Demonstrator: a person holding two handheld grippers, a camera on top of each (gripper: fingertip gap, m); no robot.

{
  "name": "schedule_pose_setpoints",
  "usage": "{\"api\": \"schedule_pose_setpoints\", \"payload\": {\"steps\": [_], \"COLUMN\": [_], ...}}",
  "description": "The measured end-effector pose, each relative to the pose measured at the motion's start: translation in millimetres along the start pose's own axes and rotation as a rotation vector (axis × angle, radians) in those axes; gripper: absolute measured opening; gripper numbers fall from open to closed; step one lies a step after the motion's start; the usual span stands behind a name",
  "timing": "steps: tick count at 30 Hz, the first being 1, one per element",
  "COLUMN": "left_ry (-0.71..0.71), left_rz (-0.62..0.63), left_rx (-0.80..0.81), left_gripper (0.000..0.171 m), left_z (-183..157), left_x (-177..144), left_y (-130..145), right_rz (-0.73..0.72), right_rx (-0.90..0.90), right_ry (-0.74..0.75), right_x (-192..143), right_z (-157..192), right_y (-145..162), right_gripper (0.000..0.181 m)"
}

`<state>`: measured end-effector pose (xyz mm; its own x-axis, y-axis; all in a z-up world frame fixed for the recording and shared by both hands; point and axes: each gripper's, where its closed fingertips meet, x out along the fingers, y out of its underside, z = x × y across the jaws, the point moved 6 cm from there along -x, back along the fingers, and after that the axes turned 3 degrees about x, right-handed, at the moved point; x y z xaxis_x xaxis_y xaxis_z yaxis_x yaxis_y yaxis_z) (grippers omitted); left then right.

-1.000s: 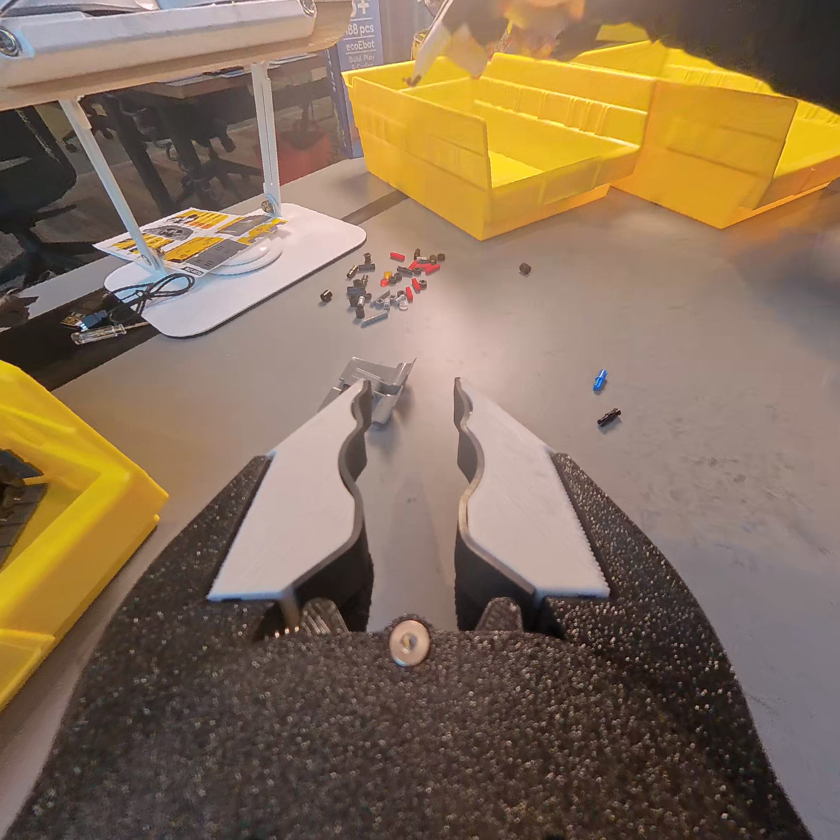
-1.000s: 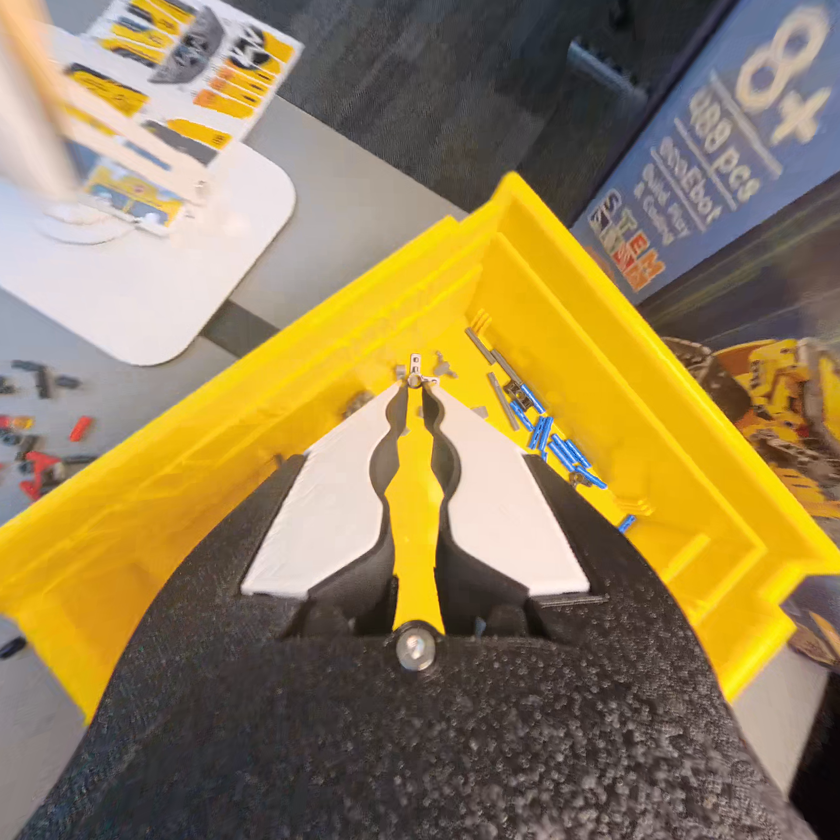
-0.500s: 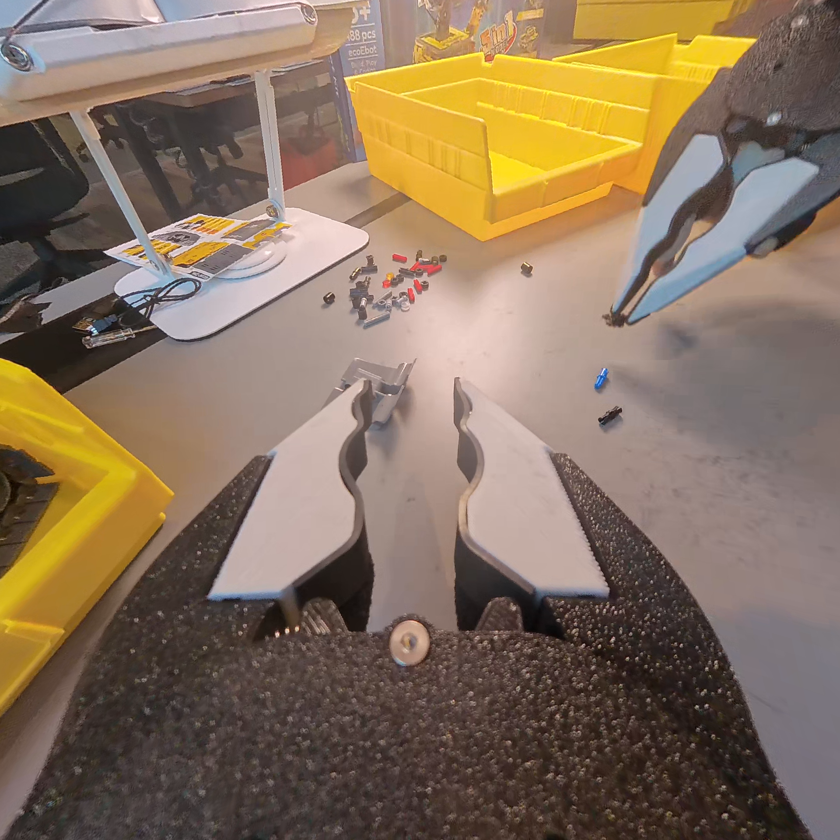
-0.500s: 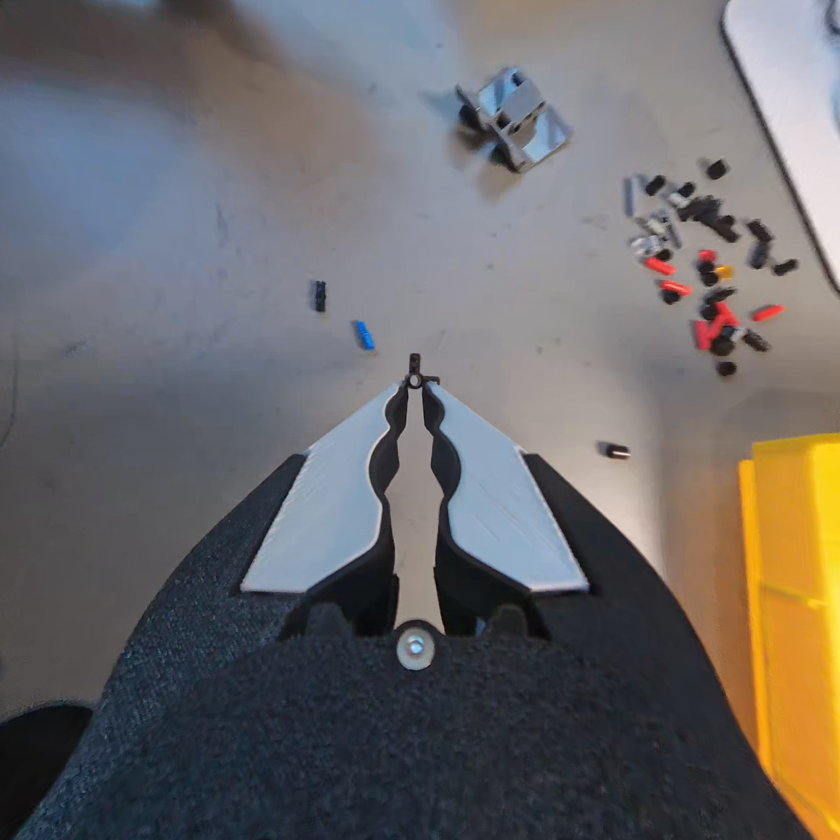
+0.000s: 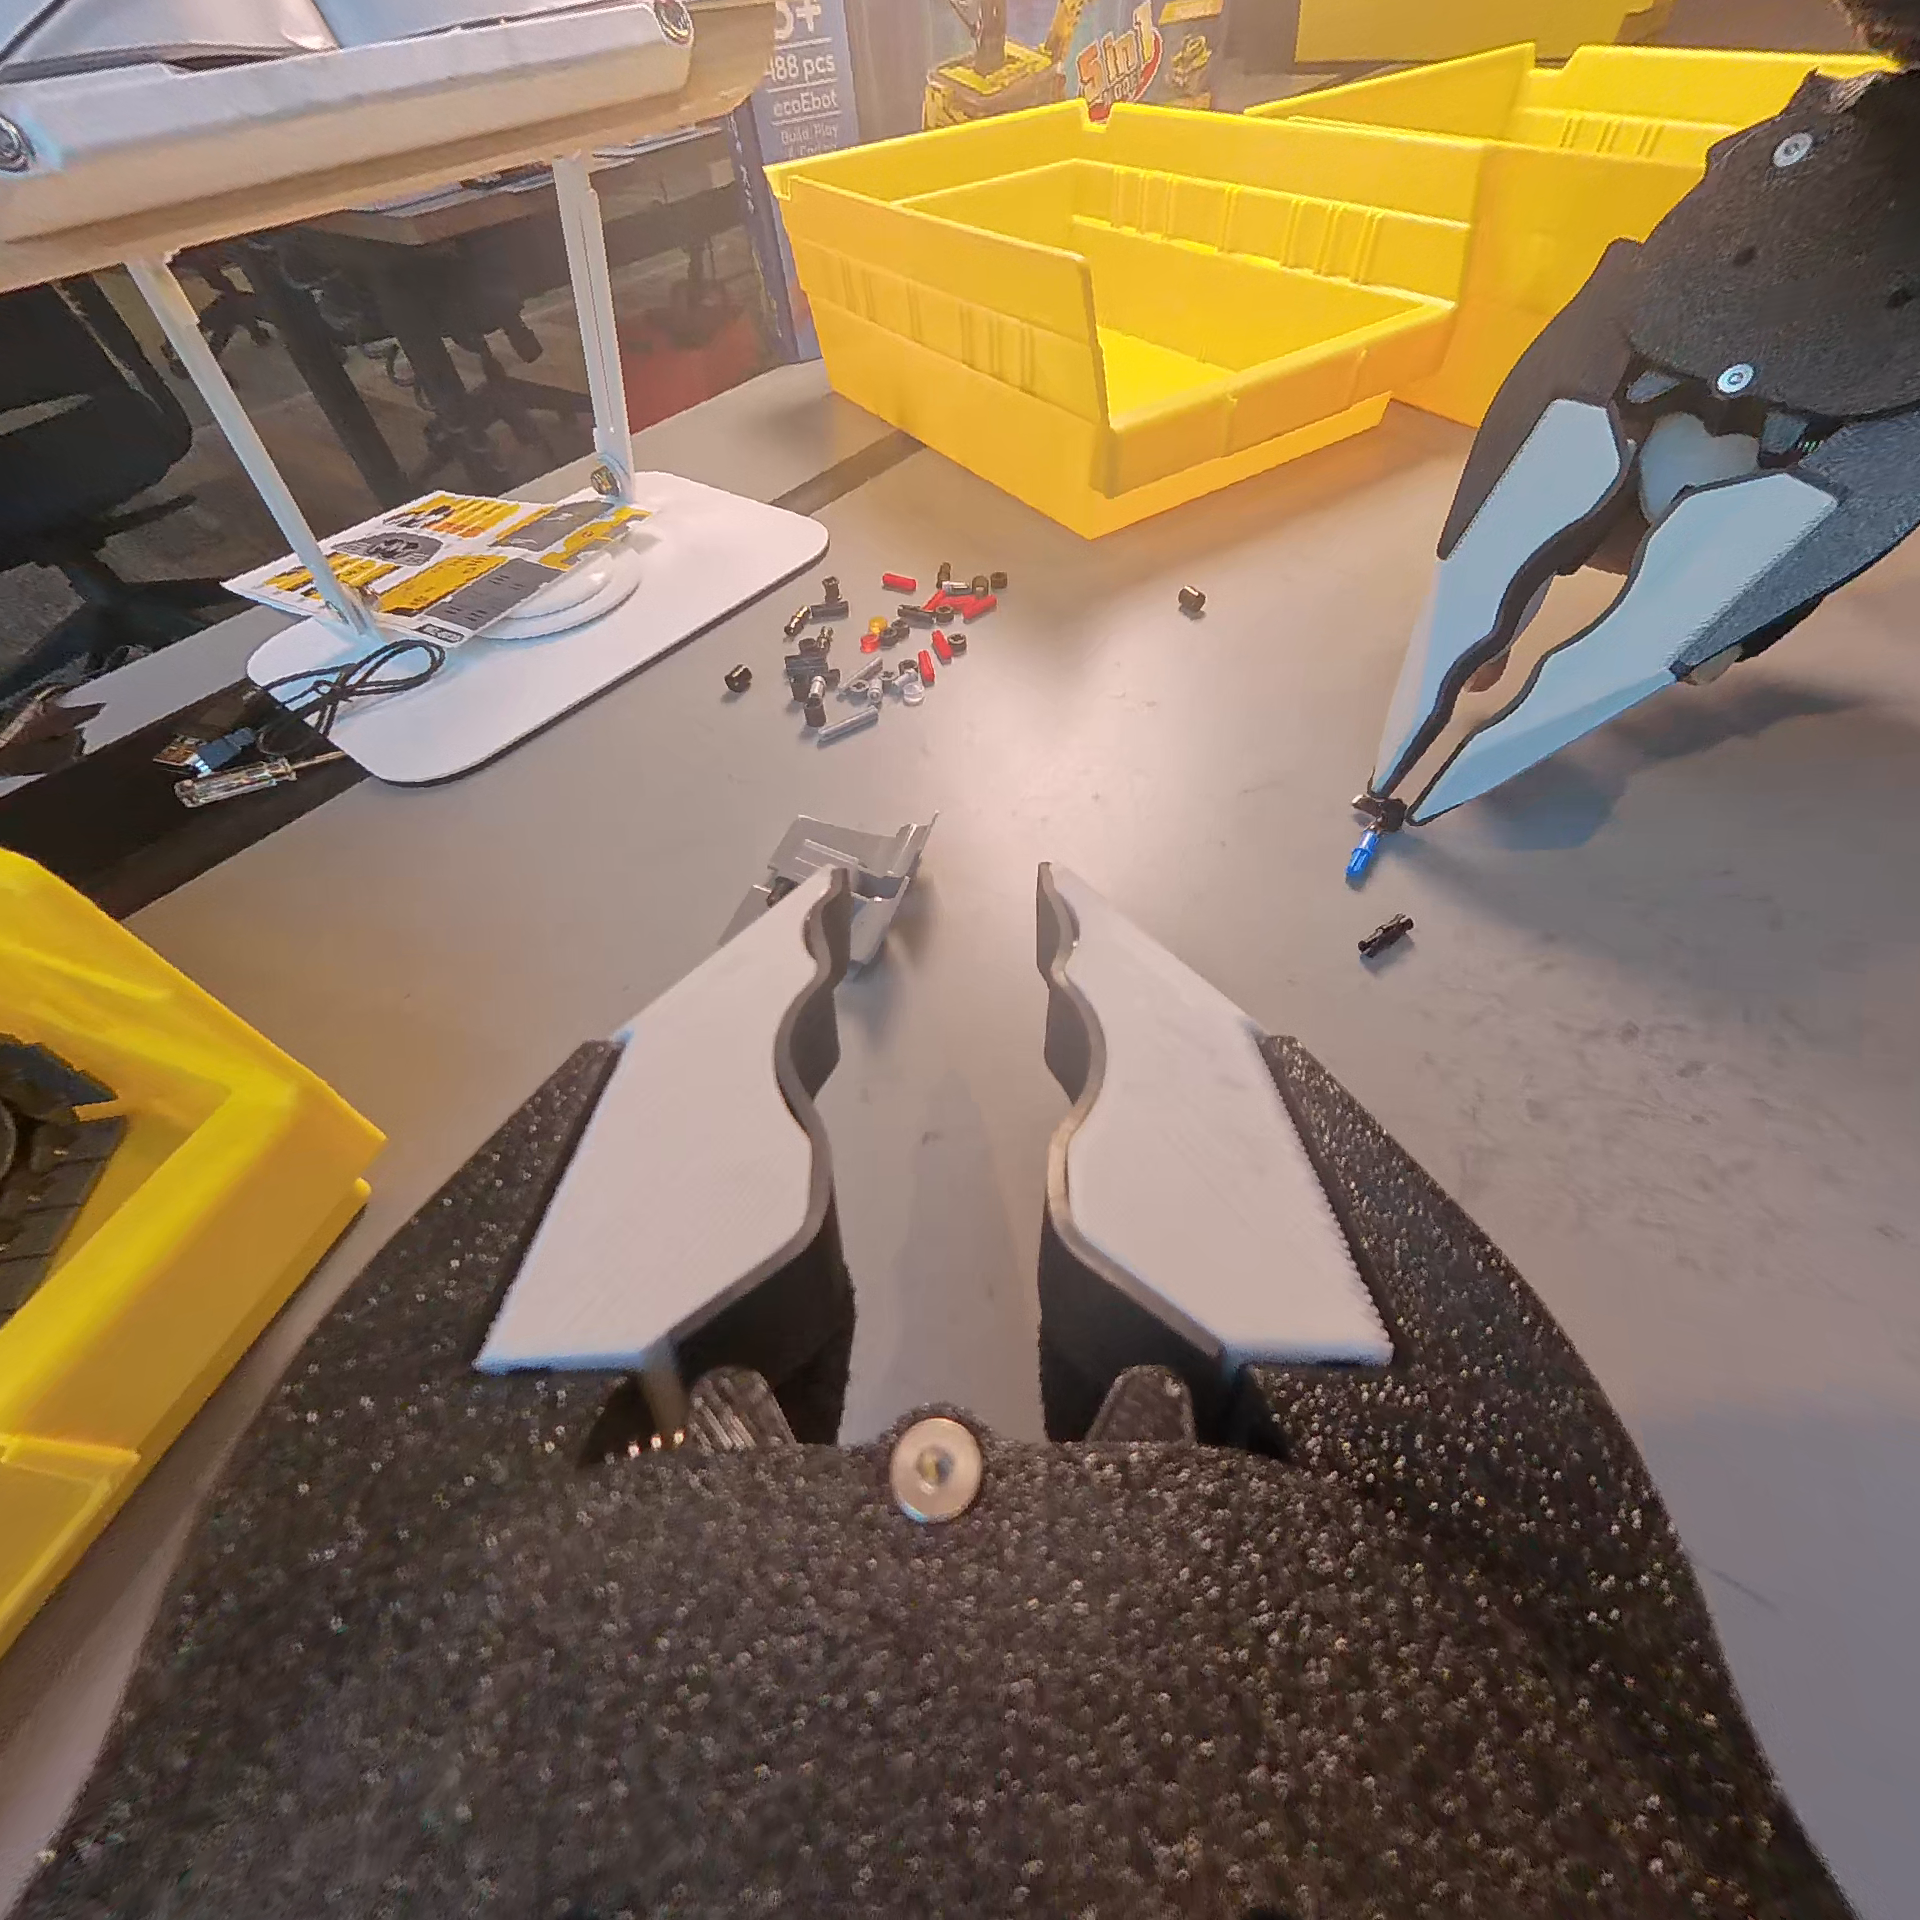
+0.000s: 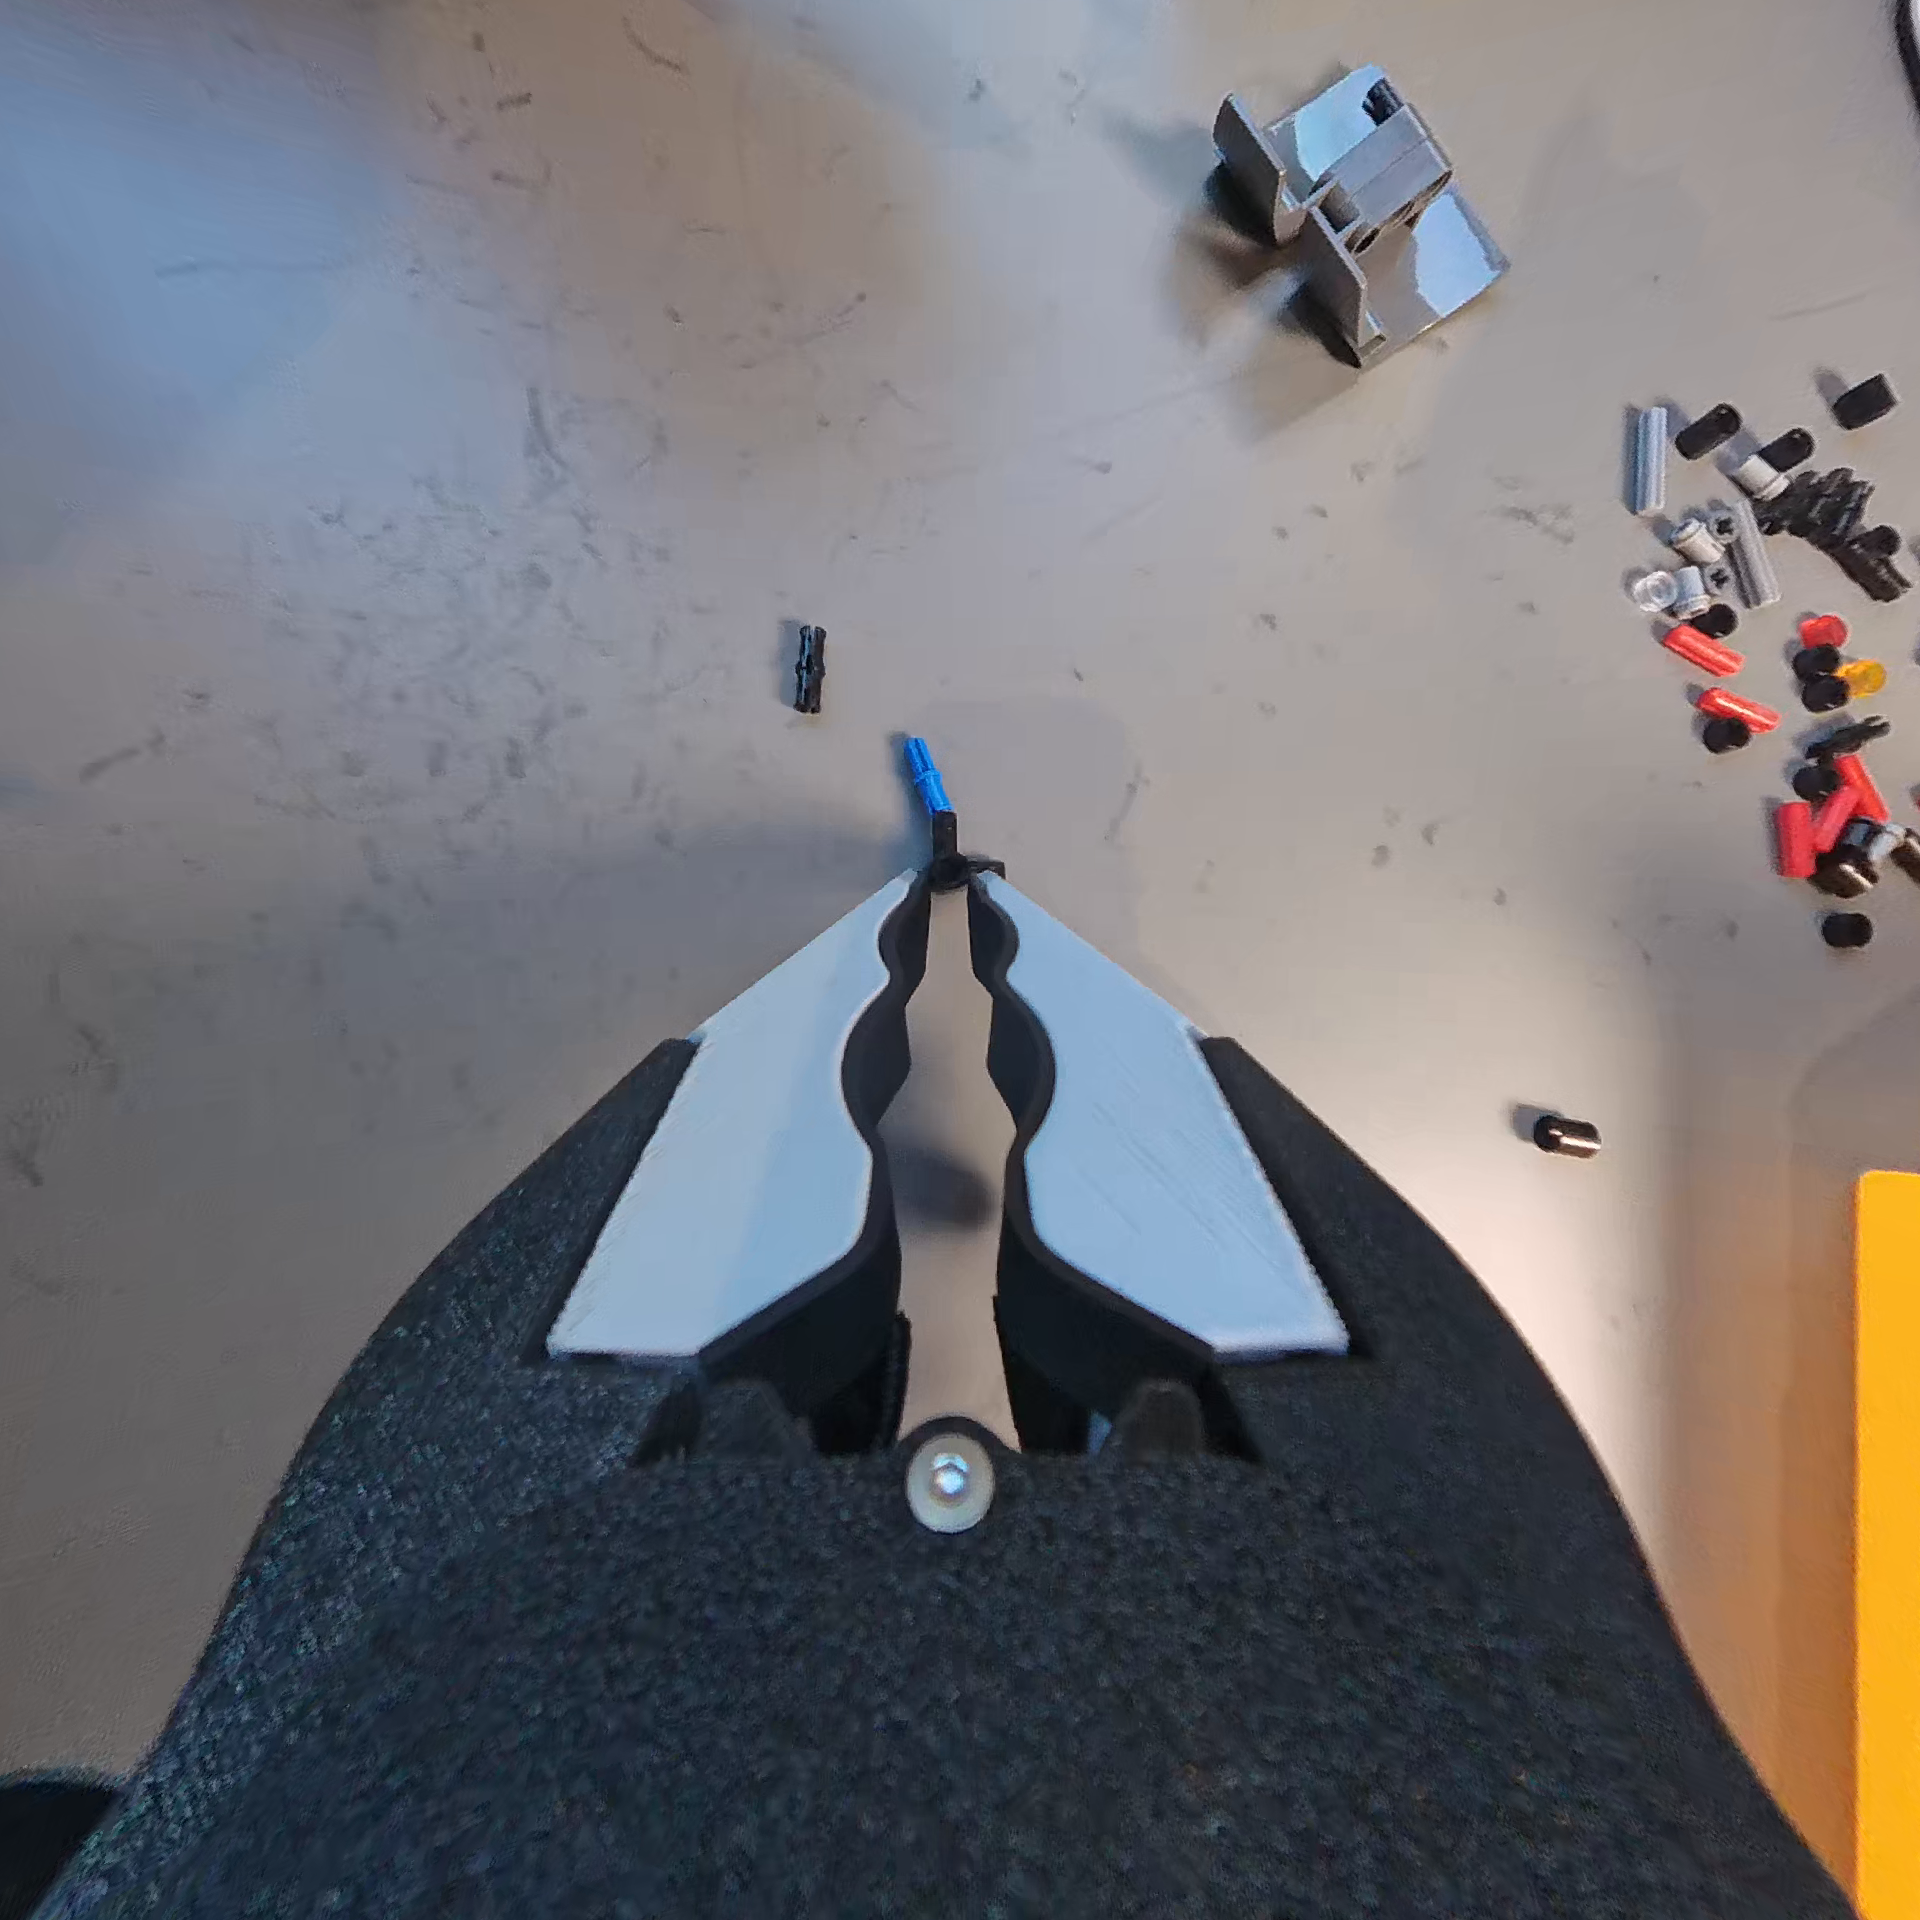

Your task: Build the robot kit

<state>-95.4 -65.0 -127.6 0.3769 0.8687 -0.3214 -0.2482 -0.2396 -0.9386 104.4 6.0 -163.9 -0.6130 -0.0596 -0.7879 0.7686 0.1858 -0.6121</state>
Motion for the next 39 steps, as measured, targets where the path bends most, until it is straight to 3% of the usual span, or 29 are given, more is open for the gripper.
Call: {"api": "schedule_pose_setpoints", "payload": {"steps": [5, 12, 21, 31, 39], "left_ry": [-0.003, -0.008, -0.012, -0.011, -0.011], "left_rz": [0.002, 0.005, 0.006, 0.012, 0.021], "left_rx": [0.001, 0.000, -0.001, 0.004, 0.012], "left_gripper": [0.035, 0.035, 0.035, 0.035, 0.035], "left_z": [0, 1, 1, 0, 0], "left_x": [0, 1, 1, 2, 3], "left_y": [0, 0, 1, 1, 1], "right_rz": [-0.081, -0.278, -0.531, -0.592, -0.442], "right_rx": [0.018, 0.074, 0.179, 0.408, 0.572], "right_ry": [0.000, 0.050, 0.337, 0.791, 0.944], "right_x": [-10, -48, -120, -222, -249], "right_z": [-2, -20, -73, -149, -180], "right_y": [-9, -29, -30, 23, 96], "right_gripper": [0.013, 0.018, 0.023, 0.025, 0.031]}}
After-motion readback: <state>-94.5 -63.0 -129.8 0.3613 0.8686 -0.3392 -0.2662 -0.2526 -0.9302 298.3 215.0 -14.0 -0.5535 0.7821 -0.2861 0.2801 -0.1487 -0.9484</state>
